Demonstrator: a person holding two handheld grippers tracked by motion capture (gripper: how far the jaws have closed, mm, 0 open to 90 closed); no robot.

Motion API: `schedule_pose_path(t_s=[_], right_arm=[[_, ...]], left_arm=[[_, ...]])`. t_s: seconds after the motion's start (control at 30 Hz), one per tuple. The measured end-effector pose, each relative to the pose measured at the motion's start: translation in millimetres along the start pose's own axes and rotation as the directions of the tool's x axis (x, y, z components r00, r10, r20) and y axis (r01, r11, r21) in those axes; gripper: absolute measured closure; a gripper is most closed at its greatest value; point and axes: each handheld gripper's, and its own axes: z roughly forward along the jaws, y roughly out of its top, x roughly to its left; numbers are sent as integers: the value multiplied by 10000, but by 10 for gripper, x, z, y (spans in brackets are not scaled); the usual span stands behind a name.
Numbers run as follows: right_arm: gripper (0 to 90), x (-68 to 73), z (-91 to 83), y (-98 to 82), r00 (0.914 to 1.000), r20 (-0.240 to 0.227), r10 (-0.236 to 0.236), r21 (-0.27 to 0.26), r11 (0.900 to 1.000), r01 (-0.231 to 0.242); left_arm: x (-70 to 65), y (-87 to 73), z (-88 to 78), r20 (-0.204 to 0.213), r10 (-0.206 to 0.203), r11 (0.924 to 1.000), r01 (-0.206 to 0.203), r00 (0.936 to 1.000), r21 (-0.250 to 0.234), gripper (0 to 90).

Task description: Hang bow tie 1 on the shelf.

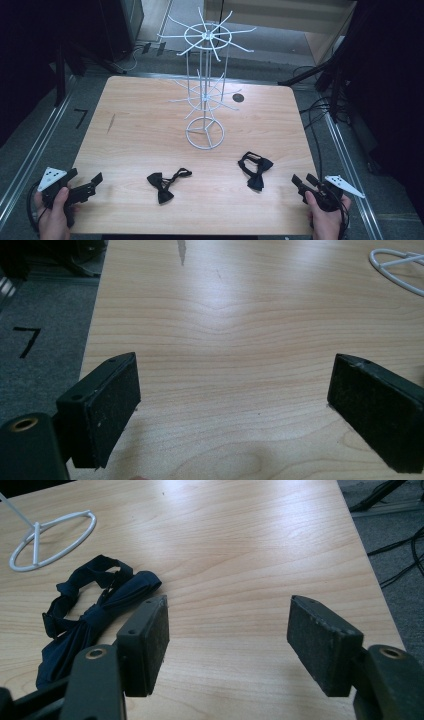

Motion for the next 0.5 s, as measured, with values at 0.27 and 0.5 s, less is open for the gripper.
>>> schedule_pose_path(t_s=[0.27,0.5], right_arm=[[431,102,89,47,9992,-376,126,110,9999,-122],[436,287,229,72,9990,-405,-179,248,9995,189]], left_arm=[[-15,0,7,42,150,9999,-150,9999,68,73],[-28,7,24,61,215,9996,-216,9998,164,73]])
